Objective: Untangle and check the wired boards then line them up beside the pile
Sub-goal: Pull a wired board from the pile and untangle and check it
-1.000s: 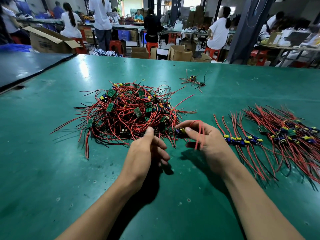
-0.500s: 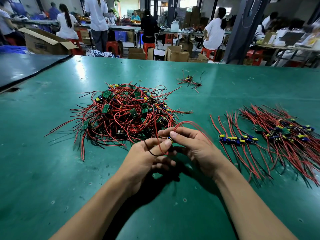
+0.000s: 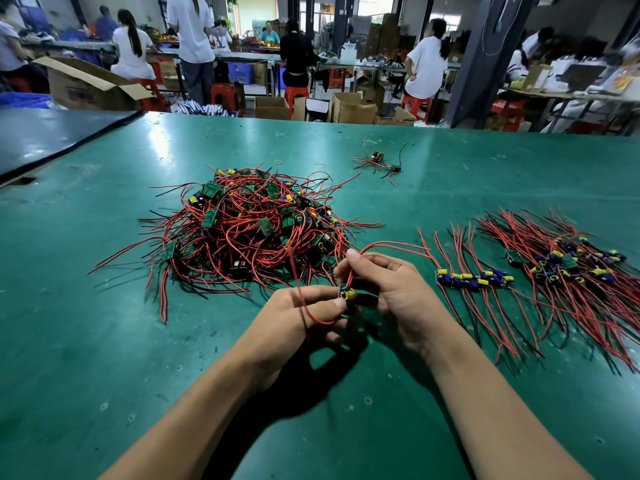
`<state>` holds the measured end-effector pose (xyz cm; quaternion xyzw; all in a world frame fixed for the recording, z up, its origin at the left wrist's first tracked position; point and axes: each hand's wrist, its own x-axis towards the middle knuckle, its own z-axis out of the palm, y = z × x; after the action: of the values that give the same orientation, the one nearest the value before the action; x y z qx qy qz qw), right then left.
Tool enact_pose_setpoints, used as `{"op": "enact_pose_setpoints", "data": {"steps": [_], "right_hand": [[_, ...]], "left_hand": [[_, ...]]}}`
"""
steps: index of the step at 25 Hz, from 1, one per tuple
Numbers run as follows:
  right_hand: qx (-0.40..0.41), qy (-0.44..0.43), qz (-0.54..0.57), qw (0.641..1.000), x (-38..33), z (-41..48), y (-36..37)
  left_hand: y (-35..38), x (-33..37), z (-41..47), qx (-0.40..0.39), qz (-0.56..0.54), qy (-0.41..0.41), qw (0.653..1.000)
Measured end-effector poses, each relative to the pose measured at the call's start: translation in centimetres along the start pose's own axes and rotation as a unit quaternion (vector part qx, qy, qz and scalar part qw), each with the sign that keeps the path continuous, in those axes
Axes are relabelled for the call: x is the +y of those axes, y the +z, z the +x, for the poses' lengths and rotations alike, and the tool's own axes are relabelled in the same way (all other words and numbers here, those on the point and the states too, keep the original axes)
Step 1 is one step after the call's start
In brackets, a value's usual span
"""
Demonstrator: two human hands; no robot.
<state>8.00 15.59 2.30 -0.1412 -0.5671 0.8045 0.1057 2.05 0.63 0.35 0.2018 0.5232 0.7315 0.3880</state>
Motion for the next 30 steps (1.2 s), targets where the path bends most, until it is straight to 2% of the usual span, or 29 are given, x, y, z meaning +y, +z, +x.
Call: {"op": "enact_pose_setpoints", "data": {"steps": [6,9,14,19,26,30], "right_hand": [[-0.028,-0.033,-0.091,0.995,0.1,-0.3,0.2],[-0.032,-0.035,-0.105,0.993,0.2,-0.5,0.6],[-0.018,-0.02,-0.153,0.988,0.5,-0.3,0.7],[-0.023,-0.015,-0.105,0.994,0.8,-0.1,0.3],[-0.101,0.009,-0.107,0.989,0.8,-0.2,-0.1],[-0.064,0.015,-0.131,0.989,1.0,0.0,-0.1]], "left_hand": [[0.7,0.5,0.7,0.03,0.037,-0.032,0.998],[0.7,0.2,0.2,0.026,0.067,-0.006,0.997],[0.6,0.9,0.0,-0.016,0.067,-0.028,0.997],[0.8,0.6,-0.1,-0.012,0.072,-0.011,0.997],[0.2,-0.2,0.6,0.034,0.093,0.03,0.995],[0.5,-0.2,0.6,0.014,0.112,0.029,0.993]]}}
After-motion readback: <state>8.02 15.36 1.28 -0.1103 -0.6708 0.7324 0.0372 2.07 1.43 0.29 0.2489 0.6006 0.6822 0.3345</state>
